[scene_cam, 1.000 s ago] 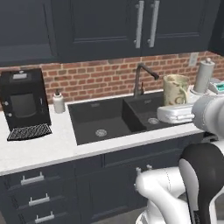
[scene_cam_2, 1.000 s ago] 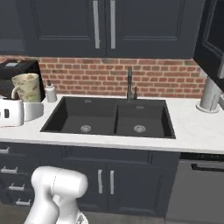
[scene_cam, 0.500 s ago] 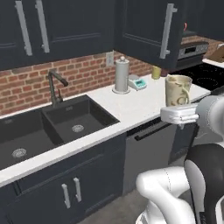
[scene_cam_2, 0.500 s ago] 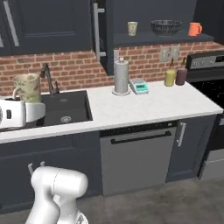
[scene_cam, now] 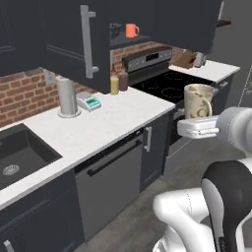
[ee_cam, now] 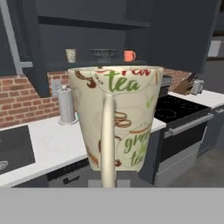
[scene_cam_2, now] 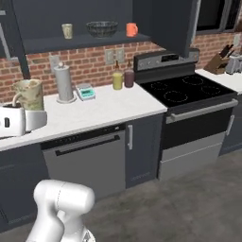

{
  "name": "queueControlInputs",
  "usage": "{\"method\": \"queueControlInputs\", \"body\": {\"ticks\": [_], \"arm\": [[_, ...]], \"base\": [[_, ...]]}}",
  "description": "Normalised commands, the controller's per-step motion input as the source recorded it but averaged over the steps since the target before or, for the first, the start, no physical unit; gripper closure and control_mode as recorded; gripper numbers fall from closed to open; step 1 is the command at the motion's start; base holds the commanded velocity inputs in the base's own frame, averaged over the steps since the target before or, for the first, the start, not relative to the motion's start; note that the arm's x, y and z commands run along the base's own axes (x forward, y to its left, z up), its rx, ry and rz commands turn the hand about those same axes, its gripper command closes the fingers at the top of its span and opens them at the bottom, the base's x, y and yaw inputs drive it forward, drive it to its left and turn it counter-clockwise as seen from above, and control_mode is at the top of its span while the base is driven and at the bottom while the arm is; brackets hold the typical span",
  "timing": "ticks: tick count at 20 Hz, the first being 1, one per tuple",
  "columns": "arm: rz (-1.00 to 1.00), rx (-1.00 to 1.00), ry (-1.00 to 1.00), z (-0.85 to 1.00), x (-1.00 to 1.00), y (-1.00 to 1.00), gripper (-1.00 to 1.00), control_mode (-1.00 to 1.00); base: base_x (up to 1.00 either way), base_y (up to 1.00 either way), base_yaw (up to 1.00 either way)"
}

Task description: Gather all objects into one cabinet and sort the glasses and bowls to opposite sides.

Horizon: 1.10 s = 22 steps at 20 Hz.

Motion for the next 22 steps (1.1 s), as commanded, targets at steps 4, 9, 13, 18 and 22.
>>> {"method": "queueControlInputs", "body": {"ticks": [4, 9, 13, 18, 22], "arm": [[0.0, 0.0, 0.0, 0.0, 0.0, 0.0, 1.0, 1.0], [0.0, 0.0, 0.0, 0.0, 0.0, 0.0, 1.0, 1.0], [0.0, 0.0, 0.0, 0.0, 0.0, 0.0, 1.0, 1.0], [0.0, 0.0, 0.0, 0.0, 0.0, 0.0, 1.0, 1.0], [0.0, 0.0, 0.0, 0.0, 0.0, 0.0, 1.0, 1.0]], "base": [[0.25, -0.97, 0.27], [0.48, -0.65, 0.49], [0.65, -0.33, 0.57], [0.61, -0.29, 0.58], [0.54, -0.14, 0.53]]}}
